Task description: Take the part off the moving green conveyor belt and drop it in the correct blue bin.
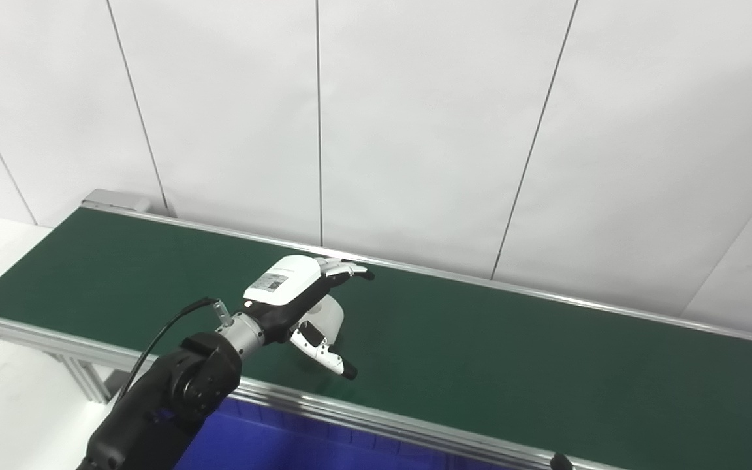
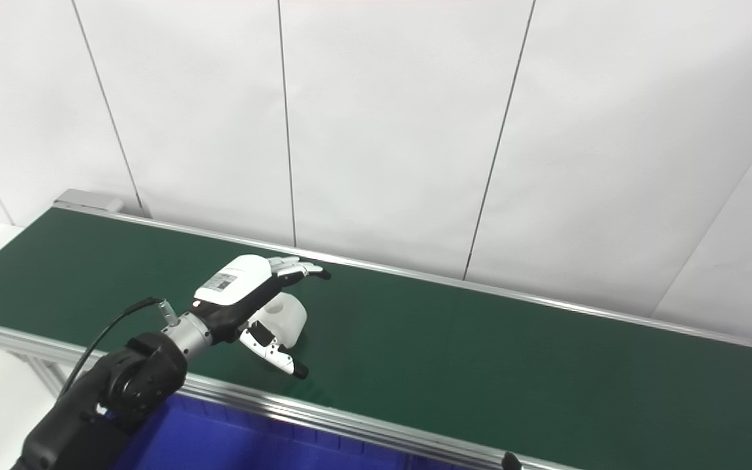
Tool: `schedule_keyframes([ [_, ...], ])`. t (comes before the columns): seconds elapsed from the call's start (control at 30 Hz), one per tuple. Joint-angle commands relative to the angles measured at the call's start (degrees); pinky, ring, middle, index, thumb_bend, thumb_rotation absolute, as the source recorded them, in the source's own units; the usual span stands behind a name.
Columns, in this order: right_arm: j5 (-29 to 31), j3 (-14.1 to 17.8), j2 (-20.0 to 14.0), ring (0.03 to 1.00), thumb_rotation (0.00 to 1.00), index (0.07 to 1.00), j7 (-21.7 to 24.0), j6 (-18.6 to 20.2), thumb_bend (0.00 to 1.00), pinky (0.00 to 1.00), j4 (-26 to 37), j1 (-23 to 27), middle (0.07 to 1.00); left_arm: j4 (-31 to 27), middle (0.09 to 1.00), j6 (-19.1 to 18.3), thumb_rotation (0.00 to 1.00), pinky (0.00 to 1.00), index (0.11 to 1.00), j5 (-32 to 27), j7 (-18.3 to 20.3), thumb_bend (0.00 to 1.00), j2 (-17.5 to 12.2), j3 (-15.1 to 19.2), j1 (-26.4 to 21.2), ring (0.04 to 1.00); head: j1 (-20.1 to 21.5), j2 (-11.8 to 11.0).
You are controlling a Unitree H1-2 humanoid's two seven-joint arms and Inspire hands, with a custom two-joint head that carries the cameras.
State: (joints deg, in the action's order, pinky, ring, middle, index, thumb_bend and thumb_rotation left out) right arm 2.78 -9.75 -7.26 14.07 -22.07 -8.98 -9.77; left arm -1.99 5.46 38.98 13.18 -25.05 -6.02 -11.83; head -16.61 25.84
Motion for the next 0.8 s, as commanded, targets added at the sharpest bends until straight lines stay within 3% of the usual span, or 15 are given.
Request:
schedule_keyframes([
  [0.0, -0.13, -0.10, 0.53, 1.000, 1.00, 1.000, 0.02, -0.97, 0.98, 1.00, 2.02, 0.51, 1.000, 1.31, 0.885, -0.84, 0.45, 0.93, 0.853, -0.65, 1.16, 1.00, -2.18, -0.41, -4.08, 0.923, 0.05, 0.03],
  [0.37, -0.87, -0.67, 0.80, 1.000, 1.00, 1.000, 0.00, 0.38, 0.99, 1.00, 4.13, -0.48, 1.000, 8.94, 0.902, -5.97, 0.40, 0.92, 0.870, -1.01, 4.30, 0.98, -0.57, -3.85, -9.13, 0.939, 1.51, 1.02],
  [0.77, -1.28, -1.11, 0.64, 0.986, 1.00, 1.000, 0.07, 1.28, 0.97, 1.00, 6.72, -1.78, 1.000, 15.29, 0.891, -6.50, 0.37, 0.91, 0.868, 0.44, 3.57, 0.98, -1.49, -6.94, -12.17, 0.919, 2.49, 2.16],
])
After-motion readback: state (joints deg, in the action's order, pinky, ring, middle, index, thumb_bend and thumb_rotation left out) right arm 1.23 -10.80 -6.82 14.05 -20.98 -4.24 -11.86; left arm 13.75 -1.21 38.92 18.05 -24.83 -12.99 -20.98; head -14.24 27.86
